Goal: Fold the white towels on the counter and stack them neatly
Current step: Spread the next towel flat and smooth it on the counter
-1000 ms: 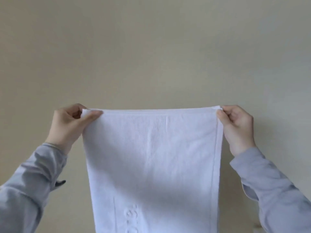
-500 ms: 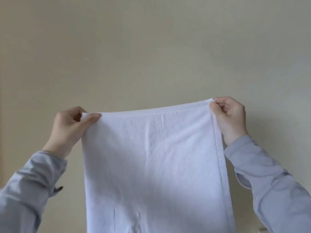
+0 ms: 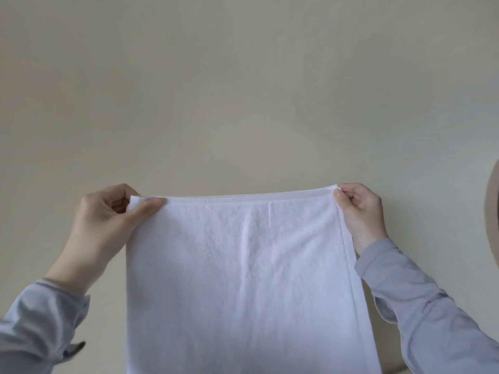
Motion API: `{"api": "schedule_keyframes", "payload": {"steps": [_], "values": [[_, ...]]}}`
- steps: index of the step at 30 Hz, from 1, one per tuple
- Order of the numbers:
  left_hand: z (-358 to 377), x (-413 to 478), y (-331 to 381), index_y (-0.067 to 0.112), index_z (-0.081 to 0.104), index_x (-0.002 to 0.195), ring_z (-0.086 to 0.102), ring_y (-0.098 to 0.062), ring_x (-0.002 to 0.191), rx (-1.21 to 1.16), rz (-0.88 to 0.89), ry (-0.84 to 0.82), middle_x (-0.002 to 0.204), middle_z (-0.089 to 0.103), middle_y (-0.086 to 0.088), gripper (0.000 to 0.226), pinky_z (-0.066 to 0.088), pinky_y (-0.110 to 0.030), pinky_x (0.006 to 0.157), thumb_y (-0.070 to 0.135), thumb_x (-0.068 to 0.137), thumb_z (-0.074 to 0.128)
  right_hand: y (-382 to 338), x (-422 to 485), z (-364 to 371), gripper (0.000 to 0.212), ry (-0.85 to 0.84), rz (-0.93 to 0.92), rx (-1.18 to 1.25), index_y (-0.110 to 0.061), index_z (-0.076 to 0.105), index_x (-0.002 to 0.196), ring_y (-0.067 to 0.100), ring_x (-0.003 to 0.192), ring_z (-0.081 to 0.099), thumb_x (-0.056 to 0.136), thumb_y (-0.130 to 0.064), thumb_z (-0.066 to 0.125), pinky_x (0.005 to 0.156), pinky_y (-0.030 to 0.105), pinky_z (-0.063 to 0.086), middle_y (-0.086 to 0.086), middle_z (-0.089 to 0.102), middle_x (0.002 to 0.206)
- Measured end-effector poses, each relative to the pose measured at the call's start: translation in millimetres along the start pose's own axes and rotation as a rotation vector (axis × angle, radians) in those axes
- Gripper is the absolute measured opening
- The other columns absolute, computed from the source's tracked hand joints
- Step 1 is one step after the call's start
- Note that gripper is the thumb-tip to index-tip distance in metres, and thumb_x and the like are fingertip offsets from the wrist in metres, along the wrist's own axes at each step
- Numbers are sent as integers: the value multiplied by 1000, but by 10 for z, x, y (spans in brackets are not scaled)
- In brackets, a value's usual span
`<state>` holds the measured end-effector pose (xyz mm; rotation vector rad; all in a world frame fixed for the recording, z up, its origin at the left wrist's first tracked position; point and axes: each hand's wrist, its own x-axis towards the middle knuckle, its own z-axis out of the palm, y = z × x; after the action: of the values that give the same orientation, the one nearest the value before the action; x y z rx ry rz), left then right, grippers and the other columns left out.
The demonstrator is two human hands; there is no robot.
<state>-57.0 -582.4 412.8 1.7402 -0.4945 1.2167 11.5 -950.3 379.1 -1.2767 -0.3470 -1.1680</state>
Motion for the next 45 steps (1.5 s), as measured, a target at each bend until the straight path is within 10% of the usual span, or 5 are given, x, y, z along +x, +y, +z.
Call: {"api": "schedule_keyframes", "payload": {"steps": [17, 29, 40, 45], "values": [[1064, -1252, 398, 15, 62, 64, 43, -9, 47, -4, -65, -60, 54, 58, -7, 34, 28, -20, 43, 48, 67, 68, 383, 730, -310, 16, 18, 22, -225, -15, 61, 100, -1, 71, 49, 89, -13, 50, 69, 9, 39, -15, 50, 77], [61, -3528, -727, 15, 61, 52, 38, -5, 43, 406, -700, -131, 44, 52, -1, 27, 28, -12, 44, 24, 70, 79, 2168, -2155, 662, 15, -455, 437, -199, -15, 61, 95, 4, 77, 52, 88, -6, 52, 66, 2, 37, -5, 59, 87], [-1568, -4923, -1637, 14, 64, 63, 36, -7, 48, 665, -1197, 139, 49, 50, 1, 20, 25, -17, 44, 25, 78, 73, 2650, -4972, 2072, 10, -983, 696, -143, -7, 60, 94, 12, 80, 53, 87, -7, 53, 70, 10, 40, -4, 59, 84], [-2105, -5523, -1983, 15, 67, 60, 54, -32, 62, 644, -1397, 194, 59, 62, -9, 22, 42, -29, 63, 24, 80, 73, 2678, -5936, 2700, 13, -1198, 683, -163, -12, 62, 95, 15, 79, 52, 87, -9, 51, 71, 16, 39, 0, 58, 87]]}}
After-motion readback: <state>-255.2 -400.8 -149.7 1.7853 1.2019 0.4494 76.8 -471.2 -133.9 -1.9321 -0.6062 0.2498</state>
